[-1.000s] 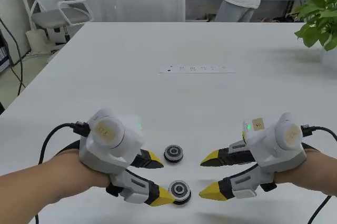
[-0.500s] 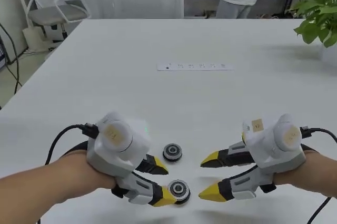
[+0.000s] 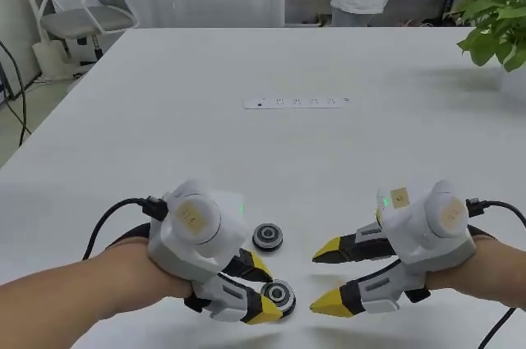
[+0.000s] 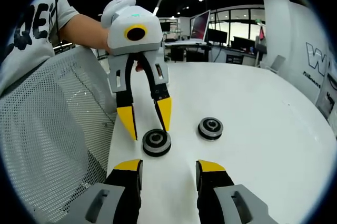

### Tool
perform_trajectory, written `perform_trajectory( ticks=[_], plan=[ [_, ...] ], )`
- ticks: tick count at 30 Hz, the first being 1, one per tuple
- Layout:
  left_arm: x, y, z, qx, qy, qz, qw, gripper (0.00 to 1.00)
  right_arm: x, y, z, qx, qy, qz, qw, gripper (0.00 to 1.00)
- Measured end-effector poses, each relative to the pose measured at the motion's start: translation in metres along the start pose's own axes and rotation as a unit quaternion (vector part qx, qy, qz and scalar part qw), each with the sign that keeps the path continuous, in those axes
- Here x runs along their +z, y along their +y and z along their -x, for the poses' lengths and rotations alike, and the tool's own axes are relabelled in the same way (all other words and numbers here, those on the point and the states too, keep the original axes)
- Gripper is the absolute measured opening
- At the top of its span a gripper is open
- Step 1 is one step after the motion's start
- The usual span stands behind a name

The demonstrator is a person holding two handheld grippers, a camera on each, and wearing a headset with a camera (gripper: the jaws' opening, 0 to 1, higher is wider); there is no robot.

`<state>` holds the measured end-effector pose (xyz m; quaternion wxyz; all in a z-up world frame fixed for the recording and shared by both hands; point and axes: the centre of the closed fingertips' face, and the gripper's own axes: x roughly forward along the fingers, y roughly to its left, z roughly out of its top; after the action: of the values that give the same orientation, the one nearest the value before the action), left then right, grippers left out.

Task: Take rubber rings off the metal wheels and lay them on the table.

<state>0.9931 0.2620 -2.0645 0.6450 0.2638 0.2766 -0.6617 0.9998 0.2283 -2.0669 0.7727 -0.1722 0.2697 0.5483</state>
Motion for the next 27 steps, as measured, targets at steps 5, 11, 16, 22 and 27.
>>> perform_trajectory(
  ticks=[5,11,16,22,27],
  plan=[
    [-0.0021,-0.0017,-0.0023,-0.001,0.006,-0.005,1.0,0.18,0.0003,0.0002,-0.0001,0.0,-0.001,0.0,1.0,0.38],
    [-0.002,0.001,-0.0011,0.007,0.002,-0.006,1.0,0.14,0.0007,-0.0003,0.0005,-0.002,-0.002,-0.001,1.0,0.38],
    [-0.0019,0.0031,-0.0012,0.018,0.003,-0.018,0.9997,0.11,0.0004,0.0005,0.0003,0.0,0.004,0.004,1.0,0.38],
    [-0.0017,0.0046,-0.0013,0.023,-0.003,-0.015,0.9996,0.1,0.0044,0.0012,-0.0002,0.001,0.003,0.007,1.0,0.38],
    [-0.0017,0.0063,-0.0019,0.028,-0.009,-0.014,0.9995,0.09,0.0061,0.0019,-0.0009,0.002,0.006,0.012,0.9999,0.38]
  ],
)
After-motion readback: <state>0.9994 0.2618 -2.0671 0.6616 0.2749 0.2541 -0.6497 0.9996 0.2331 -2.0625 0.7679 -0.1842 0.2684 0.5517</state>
